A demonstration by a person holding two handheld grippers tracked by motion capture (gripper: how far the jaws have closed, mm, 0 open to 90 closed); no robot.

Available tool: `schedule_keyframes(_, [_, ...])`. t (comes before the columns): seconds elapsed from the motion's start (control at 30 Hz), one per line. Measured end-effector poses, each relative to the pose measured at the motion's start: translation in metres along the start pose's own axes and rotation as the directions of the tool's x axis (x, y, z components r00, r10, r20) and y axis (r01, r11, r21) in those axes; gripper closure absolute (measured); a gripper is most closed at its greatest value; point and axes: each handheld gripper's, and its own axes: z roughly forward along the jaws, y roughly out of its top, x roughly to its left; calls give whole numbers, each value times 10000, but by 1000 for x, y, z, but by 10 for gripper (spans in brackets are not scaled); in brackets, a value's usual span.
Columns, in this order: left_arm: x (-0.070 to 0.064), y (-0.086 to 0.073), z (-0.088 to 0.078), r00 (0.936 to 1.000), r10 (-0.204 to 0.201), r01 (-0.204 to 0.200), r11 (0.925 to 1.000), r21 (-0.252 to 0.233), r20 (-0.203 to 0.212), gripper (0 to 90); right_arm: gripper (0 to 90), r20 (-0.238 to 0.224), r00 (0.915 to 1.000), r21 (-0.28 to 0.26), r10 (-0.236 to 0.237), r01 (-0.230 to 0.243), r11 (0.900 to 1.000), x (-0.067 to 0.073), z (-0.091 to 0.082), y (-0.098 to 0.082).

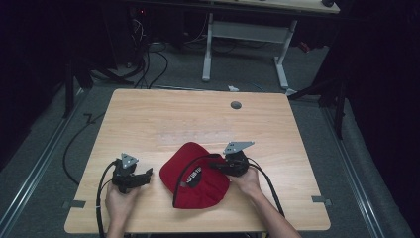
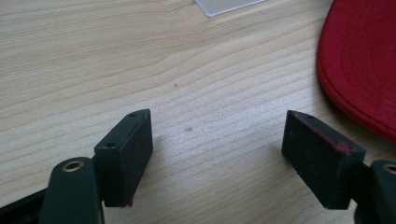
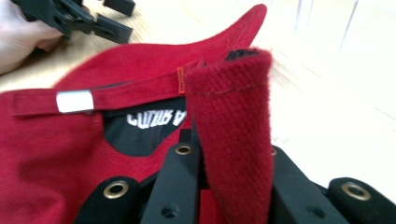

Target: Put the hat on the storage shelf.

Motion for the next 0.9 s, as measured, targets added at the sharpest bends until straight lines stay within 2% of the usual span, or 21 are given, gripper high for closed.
schedule_keyframes(0.17, [0, 0, 0, 10000, 6, -6, 10000, 11, 24, 249, 859, -65, 9999, -119, 135, -136, 9998, 3, -12, 3])
schedule_keyframes(0.53, [-1, -1, -1, 9999, 13, -13, 10000, 81, 101, 237, 860, -45, 9962, -588, 875, -876, 9944, 2, -43, 5])
schedule_keyframes(0.77, [-4, -3, -2, 9997, 117, -119, 9999, 84, 226, 240, 860, 177, 9922, -707, 1234, -1218, 9900, -3, -60, 3])
schedule_keyframes(0.9, [-11, -6, -6, 9971, 603, -608, 9981, 97, 464, 248, 861, 263, 9890, -809, 1457, -1431, 9864, -5, -67, 2])
